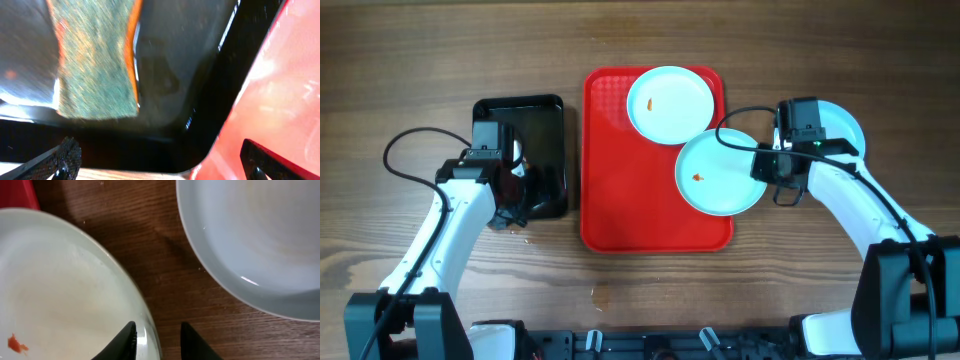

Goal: Clean dirty plates on tray and stack at the side
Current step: 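Grasp the right plate's rim with the right gripper and slide it down, then dip the sponge in the black tray water with the left gripper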

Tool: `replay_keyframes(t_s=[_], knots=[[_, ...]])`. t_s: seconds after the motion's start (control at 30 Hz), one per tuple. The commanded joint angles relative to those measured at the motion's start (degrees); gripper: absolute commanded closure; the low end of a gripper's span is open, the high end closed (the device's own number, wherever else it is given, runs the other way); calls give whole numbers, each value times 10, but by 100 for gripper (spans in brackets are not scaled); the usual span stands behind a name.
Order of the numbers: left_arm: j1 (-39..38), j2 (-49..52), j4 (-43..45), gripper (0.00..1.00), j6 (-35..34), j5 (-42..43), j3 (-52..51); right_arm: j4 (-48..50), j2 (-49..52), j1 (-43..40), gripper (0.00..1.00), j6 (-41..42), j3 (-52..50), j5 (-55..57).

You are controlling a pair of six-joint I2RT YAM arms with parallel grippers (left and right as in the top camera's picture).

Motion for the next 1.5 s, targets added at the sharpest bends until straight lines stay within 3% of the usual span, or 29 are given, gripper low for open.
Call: replay_keyframes(t_s=[0.0, 0.07, 0.2, 0.33, 0.47, 0.87, 1.03, 1.13, 1.27, 1.37, 1.47], knots=[[3, -11, -9, 0, 2, 72, -3, 3, -10, 1, 87, -12, -9, -37], [3, -33, -14, 0, 2, 75, -3, -1, -12, 1, 95, -22, -8, -67], [8, -99, -35, 0, 0, 33, -3, -37, -28, 1, 96, -20, 2, -95], [24, -148, -61, 0, -32, -55, -3, -86, -57, 1, 96, 54, 7, -176], [26, -160, -64, 0, -33, -83, -3, -105, -64, 7, 96, 95, 7, -207], [26, -92, -45, 0, -32, -119, -15, -76, -44, 144, 96, 79, 4, -65], [26, -64, -14, 0, -28, -119, -21, -54, -43, 163, 96, 95, 4, -21], [26, -43, 16, 13, -12, -119, -28, -42, -43, 164, 96, 87, 4, -25], [26, -3, 86, 46, -11, -121, -46, -34, -43, 164, 96, 47, 4, -37], [26, 33, 130, 60, -11, -121, -60, -31, -42, 163, 95, 30, 4, -37], [25, 69, 143, 95, -12, -116, -64, -31, -42, 164, 96, 20, 4, -41]])
